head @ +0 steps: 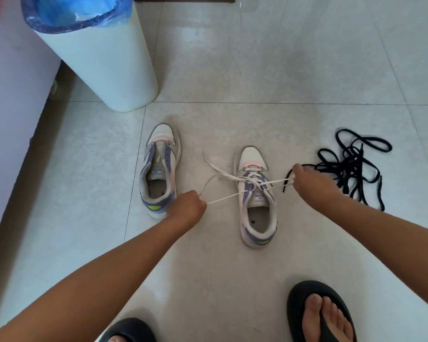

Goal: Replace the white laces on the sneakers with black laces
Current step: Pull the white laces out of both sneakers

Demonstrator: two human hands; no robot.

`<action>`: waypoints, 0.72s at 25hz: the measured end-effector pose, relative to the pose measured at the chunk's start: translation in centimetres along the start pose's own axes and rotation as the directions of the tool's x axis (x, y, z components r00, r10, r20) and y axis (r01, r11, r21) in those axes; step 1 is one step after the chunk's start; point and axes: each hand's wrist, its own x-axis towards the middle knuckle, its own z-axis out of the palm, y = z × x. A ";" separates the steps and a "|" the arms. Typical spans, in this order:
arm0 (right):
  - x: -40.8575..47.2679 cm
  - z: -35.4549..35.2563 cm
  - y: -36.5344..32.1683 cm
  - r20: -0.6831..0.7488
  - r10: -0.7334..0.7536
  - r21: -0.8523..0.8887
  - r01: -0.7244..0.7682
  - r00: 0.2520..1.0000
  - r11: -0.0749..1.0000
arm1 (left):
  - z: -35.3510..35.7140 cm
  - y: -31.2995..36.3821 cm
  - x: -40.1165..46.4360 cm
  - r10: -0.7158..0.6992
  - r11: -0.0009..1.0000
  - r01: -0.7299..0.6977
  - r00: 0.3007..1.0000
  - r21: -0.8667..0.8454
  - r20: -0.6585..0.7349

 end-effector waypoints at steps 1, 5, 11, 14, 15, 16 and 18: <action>0.2 0.0 0.6 -0.052 -0.022 -0.106 0.017 0.998 0.994 | -0.3 -0.5 0.0 0.038 0.989 -0.029 0.997 0.146 -0.062; 0.6 -1.1 -1.2 0.215 0.204 0.612 -0.294 0.955 0.734 | 0.1 0.2 -0.3 0.107 0.968 -0.108 0.994 0.227 0.016; -1.0 -1.3 -4.8 0.524 -0.013 0.789 -0.479 0.852 0.385 | -0.2 6.0 -1.7 0.030 0.909 0.124 0.933 -0.398 0.359; -0.7 -1.0 -5.1 0.455 -0.004 0.838 -0.427 0.891 0.339 | 0.1 7.9 -1.6 0.020 0.805 0.250 0.895 -0.538 0.446; -0.6 -0.9 -5.4 0.408 0.000 0.850 -0.379 0.913 0.366 | 0.3 8.1 -1.4 0.020 0.795 0.245 0.903 -0.554 0.428; -0.6 -0.6 -5.6 0.349 0.001 0.856 -0.319 0.937 0.408 | 0.5 8.2 -1.0 0.028 0.785 0.226 0.917 -0.577 0.397; -0.7 -0.4 -6.0 0.253 0.009 0.845 -0.226 0.967 0.484 | 0.6 8.2 -0.6 0.061 0.789 0.153 0.944 -0.595 0.324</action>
